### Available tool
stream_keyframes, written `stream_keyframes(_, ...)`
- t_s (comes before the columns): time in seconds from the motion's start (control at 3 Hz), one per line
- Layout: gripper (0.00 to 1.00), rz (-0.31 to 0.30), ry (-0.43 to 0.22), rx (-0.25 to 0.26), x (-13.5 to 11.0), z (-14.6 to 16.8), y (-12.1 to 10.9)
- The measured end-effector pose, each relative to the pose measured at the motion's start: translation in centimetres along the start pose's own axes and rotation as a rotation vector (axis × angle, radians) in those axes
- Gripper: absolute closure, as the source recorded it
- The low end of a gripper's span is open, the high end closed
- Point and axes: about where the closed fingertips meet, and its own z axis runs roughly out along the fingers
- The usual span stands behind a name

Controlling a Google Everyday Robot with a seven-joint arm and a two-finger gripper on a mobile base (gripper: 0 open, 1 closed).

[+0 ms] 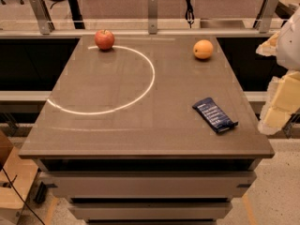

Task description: Pick rxbar blueberry

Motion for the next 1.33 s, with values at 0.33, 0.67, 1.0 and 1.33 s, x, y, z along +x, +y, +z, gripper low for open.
stream_keyframes(0.33, 0.0, 0.0, 0.0, 0.0, 0.0, 0.0, 0.0)
stream_keyframes(0.67, 0.0, 0.003, -0.034, 0.0, -0.1, 0.0, -0.1)
stream_keyframes(1.0, 0.0, 0.007, -0.094, 0.001, -0.4, 1.4, -0.7)
stream_keyframes(1.33, 0.0, 0.036, -0.152, 0.012, -0.9, 3.1, -1.6)
